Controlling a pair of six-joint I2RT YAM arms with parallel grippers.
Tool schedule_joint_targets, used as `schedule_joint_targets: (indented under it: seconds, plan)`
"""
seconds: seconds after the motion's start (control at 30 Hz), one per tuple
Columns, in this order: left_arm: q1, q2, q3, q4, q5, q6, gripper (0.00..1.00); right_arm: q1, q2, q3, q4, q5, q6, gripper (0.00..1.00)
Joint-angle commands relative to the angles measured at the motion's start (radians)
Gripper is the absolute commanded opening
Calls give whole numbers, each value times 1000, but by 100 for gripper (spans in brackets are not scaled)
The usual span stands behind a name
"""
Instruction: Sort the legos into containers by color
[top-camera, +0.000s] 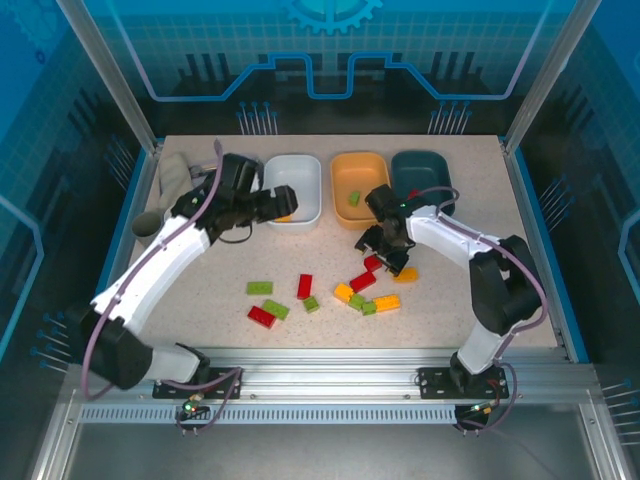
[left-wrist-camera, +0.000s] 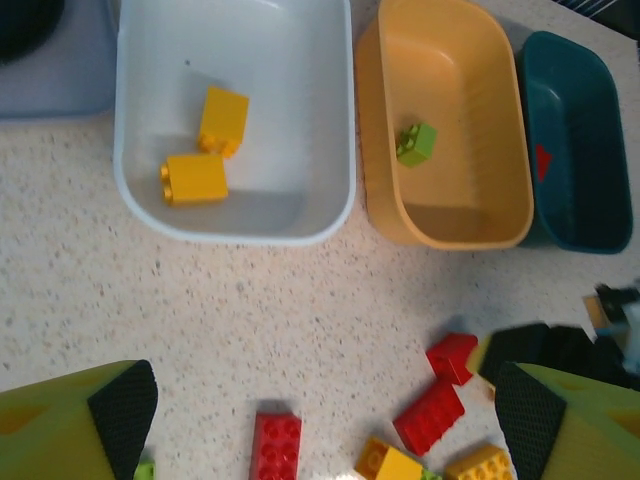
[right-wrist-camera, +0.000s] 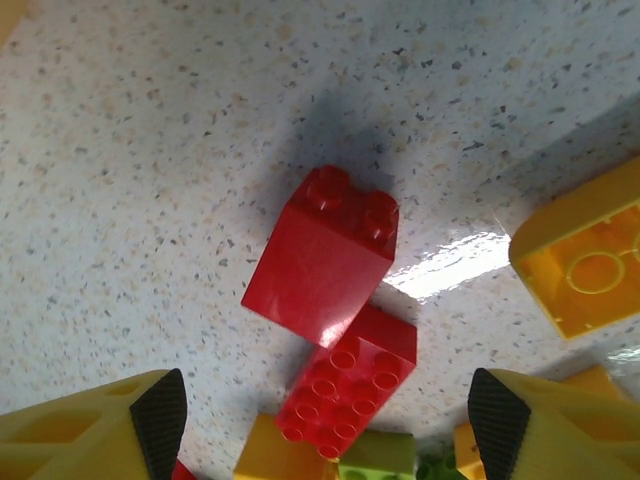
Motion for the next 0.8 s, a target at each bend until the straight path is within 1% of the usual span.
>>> schedule_joint_targets:
  seconds: [0.0, 0.17, 0.37, 0.47, 0.67, 0.77]
  plan:
    - [-11, -67, -94, 83, 50, -57, 91, -13, 42, 39, -15, -22, 109, 76]
    - [-22, -147, -158, 45, 49, -72, 91, -27, 93, 52, 7, -39, 140, 72]
    - [-39, -181, -180, 41, 55, -79, 91, -43, 138, 53, 62, -43, 140, 64]
    - [-51, -180, -180, 38, 56, -76, 90, -49, 164, 63, 55, -45, 138, 57]
    - [-64, -177, -173, 48, 61, -80, 90, -55, 166, 31, 74, -30, 145, 37]
    - [-73, -177, -176, 56, 60, -84, 90, -57, 159, 29, 68, -28, 140, 34]
